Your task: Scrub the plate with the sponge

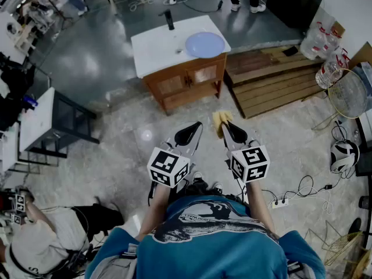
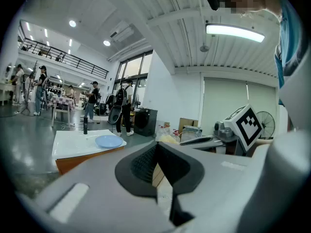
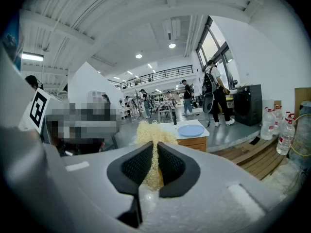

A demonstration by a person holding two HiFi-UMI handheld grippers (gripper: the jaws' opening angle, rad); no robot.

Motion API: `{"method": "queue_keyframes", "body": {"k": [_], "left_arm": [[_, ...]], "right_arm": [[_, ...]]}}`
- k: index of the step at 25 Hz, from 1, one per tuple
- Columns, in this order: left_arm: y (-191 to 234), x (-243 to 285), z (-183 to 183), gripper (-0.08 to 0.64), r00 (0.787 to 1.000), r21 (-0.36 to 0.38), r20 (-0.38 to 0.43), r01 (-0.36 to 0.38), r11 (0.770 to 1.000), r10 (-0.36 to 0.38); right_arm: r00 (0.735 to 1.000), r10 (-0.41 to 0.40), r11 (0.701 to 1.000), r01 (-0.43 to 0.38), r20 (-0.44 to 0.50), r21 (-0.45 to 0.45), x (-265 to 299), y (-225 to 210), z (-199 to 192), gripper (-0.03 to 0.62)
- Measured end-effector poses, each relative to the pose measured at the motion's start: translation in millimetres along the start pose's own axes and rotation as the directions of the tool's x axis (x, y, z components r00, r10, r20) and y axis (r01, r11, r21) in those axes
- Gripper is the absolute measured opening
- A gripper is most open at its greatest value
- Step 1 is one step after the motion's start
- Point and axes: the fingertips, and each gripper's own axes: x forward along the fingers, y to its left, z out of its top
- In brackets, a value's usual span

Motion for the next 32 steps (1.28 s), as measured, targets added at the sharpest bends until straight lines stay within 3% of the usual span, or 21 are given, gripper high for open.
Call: {"method": "queue_keyframes", "body": {"k": [5,8,13,17,27,32], "left_arm": [[-2.3,-1.4,-6.3,0.015,0.999,0.089,-0.042,0.037,0.995,-0.034],[6.2,-4.7,-8.7,0.015,0.997,0.121,-0.069,0.024,0.992,-0.015],[14.7,-6.9,-0.8,0.015,0.998,0.075,-0.053,-0.011,0.997,0.015],[17.9,-5.1,1.8,0.015,0.998,0.093,-0.052,-0.020,0.995,0.025],[50.6,-15.9,-6.1,0.015,0.999,-0.011,-0.020,-0.035,0.999,0.035],[57.0,-15.5,-11.3,0.015,0.999,-0.022,-0.029,-0.022,1.000,0.021]], "right_arm": [[1.000,0.005,1.000,-0.005,-0.004,-0.008,-3.7,-5.5,0.9,0.028],[1.000,0.008,1.000,-0.008,-0.002,-0.020,-1.2,-8.3,3.6,0.028],[0.999,0.035,0.999,-0.035,0.001,-0.032,5.7,-0.4,5.3,0.028],[0.998,0.060,0.998,-0.060,0.008,-0.028,14.3,10.7,5.5,0.029],[1.000,0.009,1.000,-0.010,0.010,0.026,35.8,15.3,-2.8,0.029],[1.000,-0.009,0.999,0.010,-0.011,0.043,41.9,14.5,-8.9,0.029]]}}
